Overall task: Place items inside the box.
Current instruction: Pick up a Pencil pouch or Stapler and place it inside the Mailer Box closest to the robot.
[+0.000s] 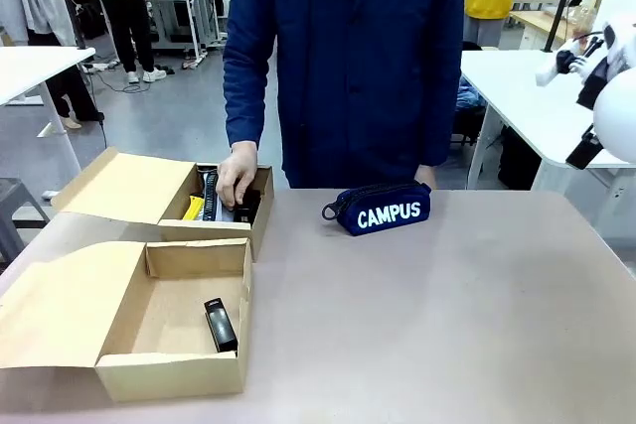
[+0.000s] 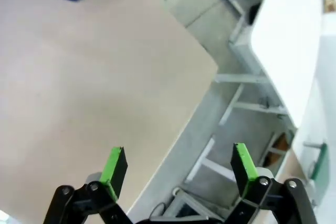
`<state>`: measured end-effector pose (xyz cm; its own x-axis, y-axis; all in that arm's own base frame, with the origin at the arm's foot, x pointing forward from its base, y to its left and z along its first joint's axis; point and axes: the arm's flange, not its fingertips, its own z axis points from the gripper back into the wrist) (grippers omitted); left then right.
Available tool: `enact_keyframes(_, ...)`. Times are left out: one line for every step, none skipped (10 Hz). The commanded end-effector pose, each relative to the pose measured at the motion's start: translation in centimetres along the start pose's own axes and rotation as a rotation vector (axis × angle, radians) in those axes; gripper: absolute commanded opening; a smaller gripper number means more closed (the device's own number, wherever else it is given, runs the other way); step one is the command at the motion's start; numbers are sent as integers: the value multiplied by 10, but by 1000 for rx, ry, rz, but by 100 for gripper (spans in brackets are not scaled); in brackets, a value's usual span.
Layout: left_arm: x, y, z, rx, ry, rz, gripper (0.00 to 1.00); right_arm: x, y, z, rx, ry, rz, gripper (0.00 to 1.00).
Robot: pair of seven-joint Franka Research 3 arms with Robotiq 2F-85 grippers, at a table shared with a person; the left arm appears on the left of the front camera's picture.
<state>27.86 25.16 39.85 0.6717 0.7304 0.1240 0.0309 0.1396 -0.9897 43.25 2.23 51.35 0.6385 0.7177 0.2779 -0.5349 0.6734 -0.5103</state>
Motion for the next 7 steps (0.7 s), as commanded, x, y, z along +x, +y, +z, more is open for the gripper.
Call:
enact_keyframes(-4, -1, -1, -12, -2, -8, 100, 52, 5, -21, 136, -93, 180, 100)
enact_keyframes(-4, -1, -1, -12, -2, -8, 100, 87, 12, -34, 244, -143, 294, 100)
enact_keyframes(-4, -1, -1, -12, -2, -8, 100, 115, 22, -45, 347, -184, 406, 100)
enact_keyframes(-4, -1, -1, -12, -2, -8, 100, 141, 36, -59, 425, -209, 530, 100)
enact_keyframes(-4, -1, -1, -12, -2, -8, 100, 164, 49, -74, 448, -215, 609, 100)
enact_keyframes(-4, -1, -1, -12, -2, -8, 100, 185, 63, -92, 458, -212, 676, 100)
enact_keyframes(-4, -1, -1, -12, -2, -8, 100, 200, 73, -107, 468, -192, 719, 100)
